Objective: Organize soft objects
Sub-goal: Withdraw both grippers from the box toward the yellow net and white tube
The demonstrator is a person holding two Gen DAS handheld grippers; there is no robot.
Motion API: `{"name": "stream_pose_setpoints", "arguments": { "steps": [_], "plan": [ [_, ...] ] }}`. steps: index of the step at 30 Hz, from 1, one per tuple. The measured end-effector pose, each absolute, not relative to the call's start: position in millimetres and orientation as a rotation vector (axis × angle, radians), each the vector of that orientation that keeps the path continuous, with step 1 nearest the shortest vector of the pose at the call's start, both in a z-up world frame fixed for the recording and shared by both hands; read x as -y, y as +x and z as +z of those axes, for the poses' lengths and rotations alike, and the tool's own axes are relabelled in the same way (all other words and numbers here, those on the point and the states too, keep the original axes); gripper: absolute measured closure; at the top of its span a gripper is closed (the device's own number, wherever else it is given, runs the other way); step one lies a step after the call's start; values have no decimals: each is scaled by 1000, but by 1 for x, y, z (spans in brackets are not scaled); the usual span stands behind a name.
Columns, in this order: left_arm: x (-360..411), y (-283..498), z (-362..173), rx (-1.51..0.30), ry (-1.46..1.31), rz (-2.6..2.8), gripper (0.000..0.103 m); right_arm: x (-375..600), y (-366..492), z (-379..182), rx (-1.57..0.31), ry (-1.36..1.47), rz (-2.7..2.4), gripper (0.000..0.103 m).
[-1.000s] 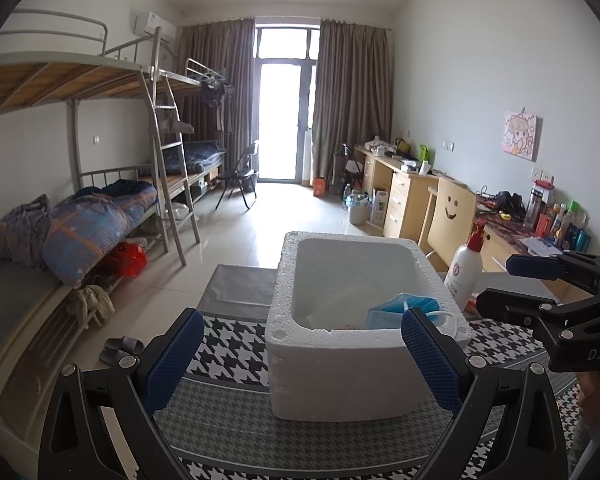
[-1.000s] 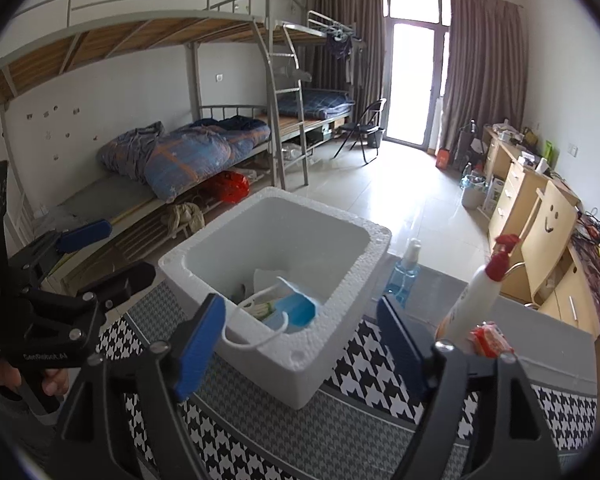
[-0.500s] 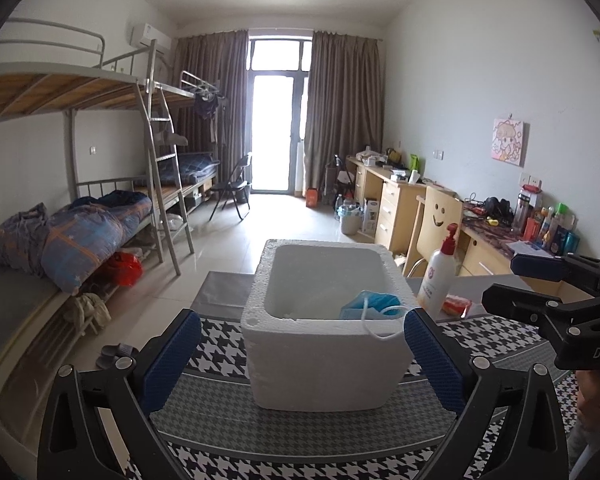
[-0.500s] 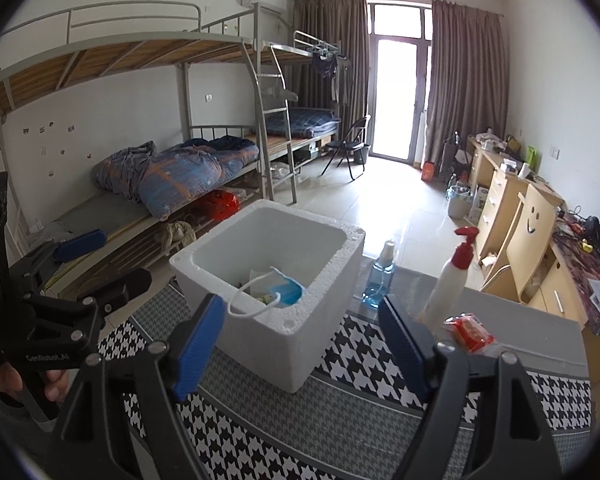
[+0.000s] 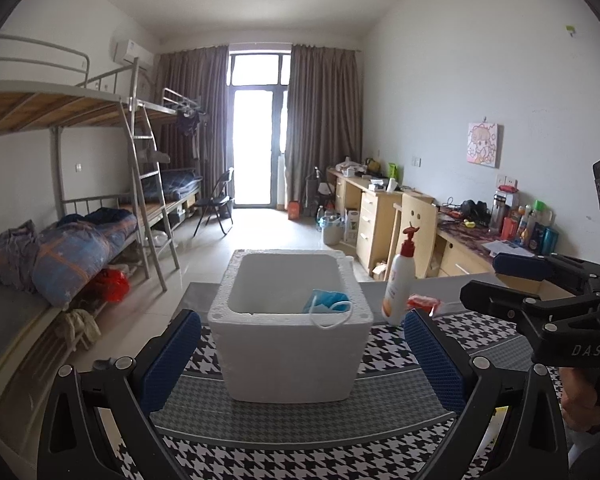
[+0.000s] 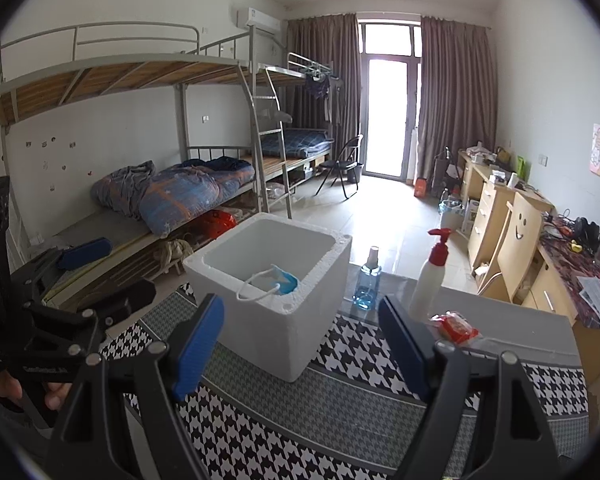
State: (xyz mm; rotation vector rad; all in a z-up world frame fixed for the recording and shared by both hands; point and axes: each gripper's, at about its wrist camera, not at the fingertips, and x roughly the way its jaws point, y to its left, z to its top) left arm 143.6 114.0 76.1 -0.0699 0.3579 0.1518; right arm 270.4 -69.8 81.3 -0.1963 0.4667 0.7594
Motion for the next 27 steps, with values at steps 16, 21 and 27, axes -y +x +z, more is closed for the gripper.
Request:
{"name": "stream_pose_setpoints", "arguments": {
  "steps": [16, 21, 27],
  "plan": [
    [-86, 126, 74, -307, -51, 105, 1, 114, 251, 77, -414, -150, 697, 20],
    [-78, 122, 72, -301, -53, 89, 1, 122, 243, 76, -402, -144, 680, 20],
    [-70, 122, 70, -295, -65, 52, 1, 135, 235, 69, -380, -142, 637, 20]
  ]
}}
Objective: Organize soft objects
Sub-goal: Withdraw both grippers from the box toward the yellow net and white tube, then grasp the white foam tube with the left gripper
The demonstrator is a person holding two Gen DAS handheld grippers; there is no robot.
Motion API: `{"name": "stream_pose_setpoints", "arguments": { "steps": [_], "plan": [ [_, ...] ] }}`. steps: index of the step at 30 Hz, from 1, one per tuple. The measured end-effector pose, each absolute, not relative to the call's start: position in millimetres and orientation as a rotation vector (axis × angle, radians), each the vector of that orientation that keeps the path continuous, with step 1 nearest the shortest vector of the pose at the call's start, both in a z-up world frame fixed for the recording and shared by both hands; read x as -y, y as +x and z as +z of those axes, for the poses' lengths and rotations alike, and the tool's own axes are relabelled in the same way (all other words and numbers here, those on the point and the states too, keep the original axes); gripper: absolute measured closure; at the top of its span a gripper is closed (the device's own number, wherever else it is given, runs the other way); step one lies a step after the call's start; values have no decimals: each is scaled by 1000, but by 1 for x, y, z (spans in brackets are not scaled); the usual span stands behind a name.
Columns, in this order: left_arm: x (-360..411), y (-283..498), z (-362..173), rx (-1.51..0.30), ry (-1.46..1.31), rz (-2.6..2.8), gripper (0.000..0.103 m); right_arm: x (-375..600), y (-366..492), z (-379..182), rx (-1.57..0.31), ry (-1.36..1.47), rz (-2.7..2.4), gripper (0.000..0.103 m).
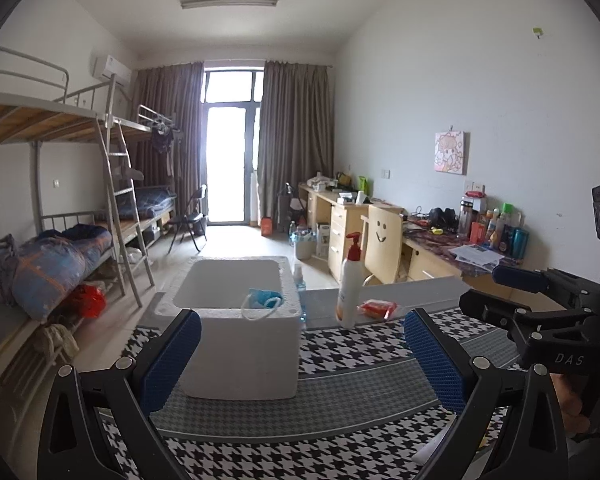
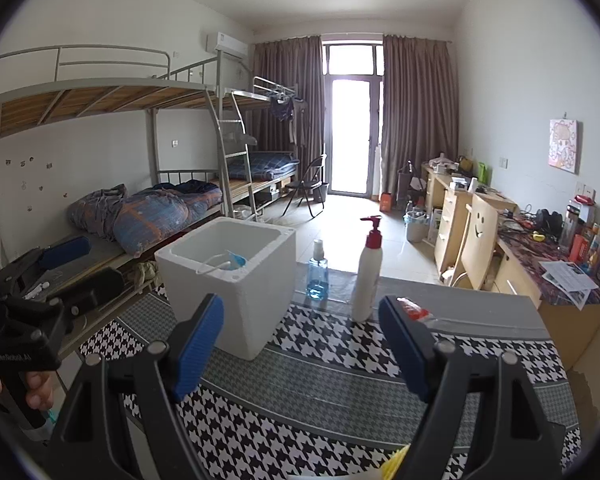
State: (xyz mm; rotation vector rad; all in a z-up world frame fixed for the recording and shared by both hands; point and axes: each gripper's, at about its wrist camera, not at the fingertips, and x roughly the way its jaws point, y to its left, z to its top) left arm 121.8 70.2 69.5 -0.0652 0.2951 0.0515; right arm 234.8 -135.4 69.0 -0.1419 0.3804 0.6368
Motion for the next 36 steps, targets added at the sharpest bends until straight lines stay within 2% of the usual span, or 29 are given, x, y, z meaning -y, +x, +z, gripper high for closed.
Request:
{"name": "stream_pose_setpoints", "arguments": {
  "steps": [16, 36],
  "plan": [
    [-35, 118, 51, -305, -39, -40, 1, 170, 222, 54, -371, -109, 530, 20],
    [0, 134, 21, -409, -23, -131, 1, 212, 213, 31, -409, -57, 406, 20]
  ]
}}
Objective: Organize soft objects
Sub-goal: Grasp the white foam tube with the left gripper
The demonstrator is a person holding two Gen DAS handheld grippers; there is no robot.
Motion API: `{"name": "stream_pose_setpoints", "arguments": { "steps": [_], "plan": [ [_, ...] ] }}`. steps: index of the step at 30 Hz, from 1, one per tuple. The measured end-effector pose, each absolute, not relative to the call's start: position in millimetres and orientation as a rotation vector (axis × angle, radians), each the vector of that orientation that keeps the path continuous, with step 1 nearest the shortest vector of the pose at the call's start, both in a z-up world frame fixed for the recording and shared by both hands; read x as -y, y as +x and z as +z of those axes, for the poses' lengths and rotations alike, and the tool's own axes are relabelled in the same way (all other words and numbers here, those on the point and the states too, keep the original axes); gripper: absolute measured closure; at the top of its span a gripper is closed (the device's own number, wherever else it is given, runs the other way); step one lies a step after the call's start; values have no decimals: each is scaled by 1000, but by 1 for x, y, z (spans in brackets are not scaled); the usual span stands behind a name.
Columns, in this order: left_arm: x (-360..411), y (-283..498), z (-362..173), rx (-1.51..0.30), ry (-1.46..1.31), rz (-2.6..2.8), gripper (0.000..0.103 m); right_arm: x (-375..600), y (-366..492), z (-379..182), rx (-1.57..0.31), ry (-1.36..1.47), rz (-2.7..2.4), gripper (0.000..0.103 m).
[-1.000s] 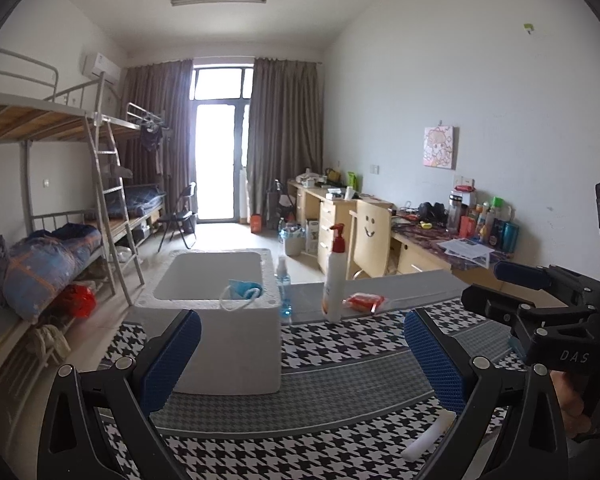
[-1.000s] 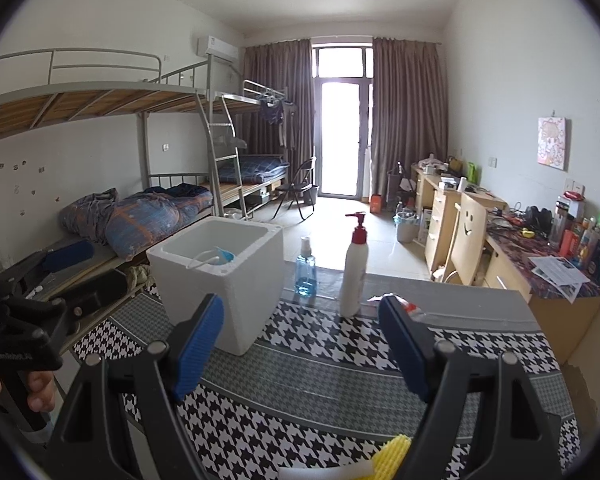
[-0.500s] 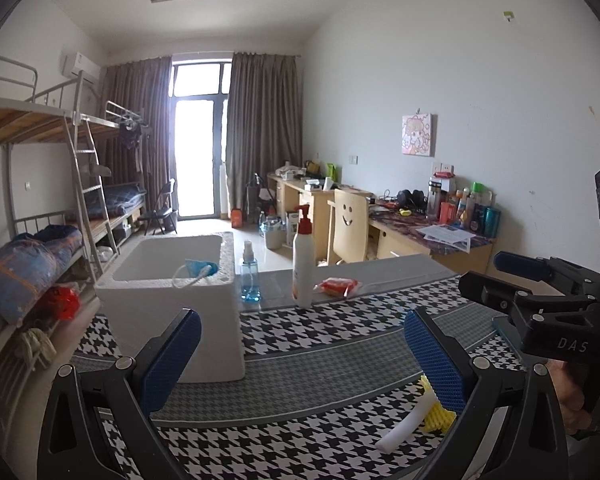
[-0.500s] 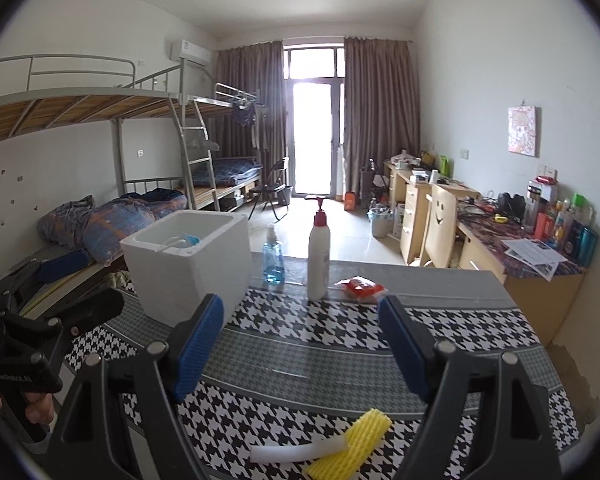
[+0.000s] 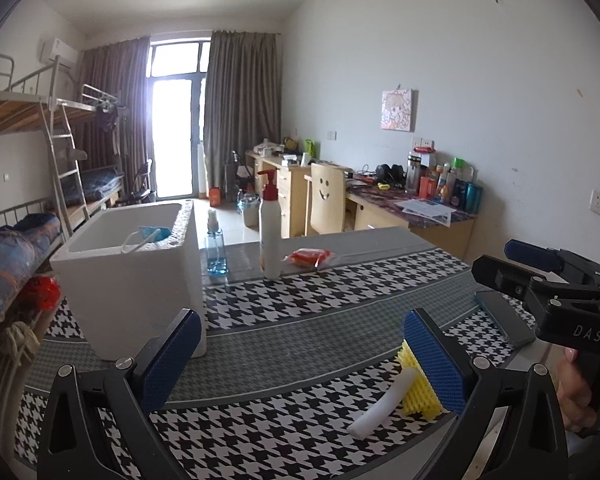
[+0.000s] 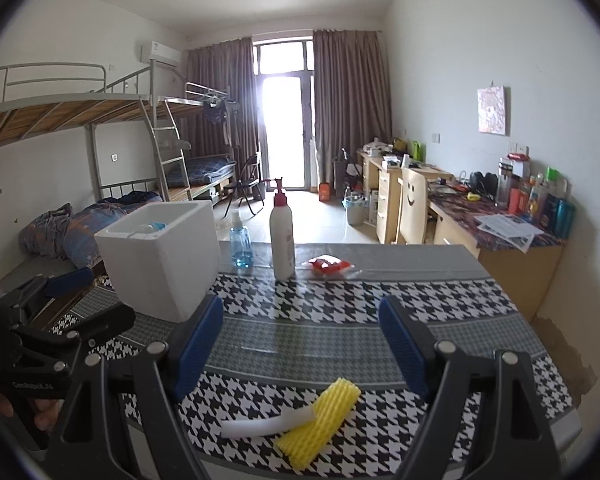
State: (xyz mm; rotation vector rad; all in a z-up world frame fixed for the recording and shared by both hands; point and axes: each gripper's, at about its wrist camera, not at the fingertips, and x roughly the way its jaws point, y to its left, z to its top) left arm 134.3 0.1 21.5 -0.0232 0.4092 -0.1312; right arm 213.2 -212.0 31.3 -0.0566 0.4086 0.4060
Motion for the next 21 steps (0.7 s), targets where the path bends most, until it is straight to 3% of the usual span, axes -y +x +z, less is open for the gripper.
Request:
{"name": "stream_pose_setpoints", "arguments": {
  "steps": [21],
  "plan": [
    [27, 150, -29, -564, 27, -251, 1, 234, 205, -14, -500, -36, 286, 20]
  ]
}}
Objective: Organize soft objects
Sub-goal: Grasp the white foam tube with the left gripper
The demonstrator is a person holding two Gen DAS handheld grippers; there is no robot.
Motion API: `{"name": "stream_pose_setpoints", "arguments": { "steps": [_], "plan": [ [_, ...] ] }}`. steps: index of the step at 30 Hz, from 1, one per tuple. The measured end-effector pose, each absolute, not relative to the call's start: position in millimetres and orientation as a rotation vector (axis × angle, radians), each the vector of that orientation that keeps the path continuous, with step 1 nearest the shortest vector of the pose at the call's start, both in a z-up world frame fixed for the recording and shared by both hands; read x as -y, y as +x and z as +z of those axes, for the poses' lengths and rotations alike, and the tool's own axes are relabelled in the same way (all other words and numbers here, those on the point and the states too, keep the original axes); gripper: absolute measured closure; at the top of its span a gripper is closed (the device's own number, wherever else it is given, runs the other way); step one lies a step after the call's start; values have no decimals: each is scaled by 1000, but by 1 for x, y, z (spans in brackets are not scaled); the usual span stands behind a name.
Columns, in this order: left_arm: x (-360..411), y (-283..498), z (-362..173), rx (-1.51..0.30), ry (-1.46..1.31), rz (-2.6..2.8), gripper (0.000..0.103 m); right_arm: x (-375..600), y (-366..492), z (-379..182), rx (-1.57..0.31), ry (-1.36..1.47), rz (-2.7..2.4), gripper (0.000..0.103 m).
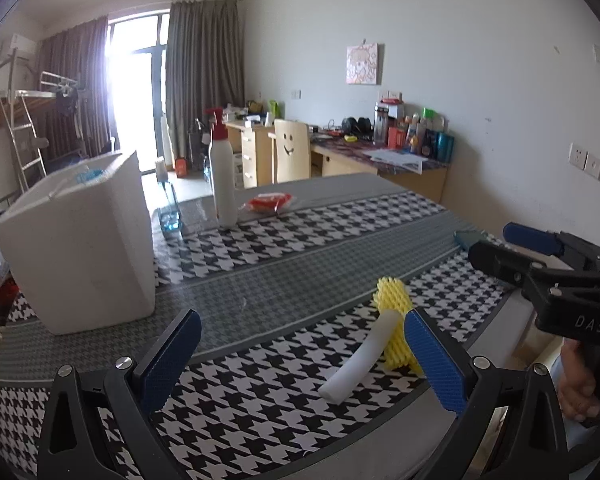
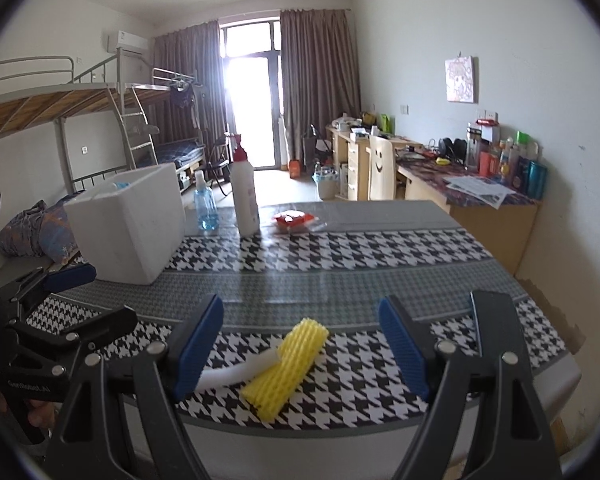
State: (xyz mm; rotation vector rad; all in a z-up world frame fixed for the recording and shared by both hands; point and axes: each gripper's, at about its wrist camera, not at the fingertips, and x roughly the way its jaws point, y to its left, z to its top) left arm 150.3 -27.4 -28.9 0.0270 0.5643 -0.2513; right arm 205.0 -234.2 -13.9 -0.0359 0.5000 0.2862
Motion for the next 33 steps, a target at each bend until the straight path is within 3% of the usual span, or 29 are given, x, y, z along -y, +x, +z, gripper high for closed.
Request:
{"name": "stream_pose_setpoints", "arguments": {
  "steps": [15, 33],
  "plan": [
    [48, 171, -65, -708, 99, -325, 1, 240, 219, -46, -608, -18, 278, 20],
    [77, 201, -105, -864, 190, -373, 36, 244, 229, -71, -672, -4, 280, 20]
  ]
}}
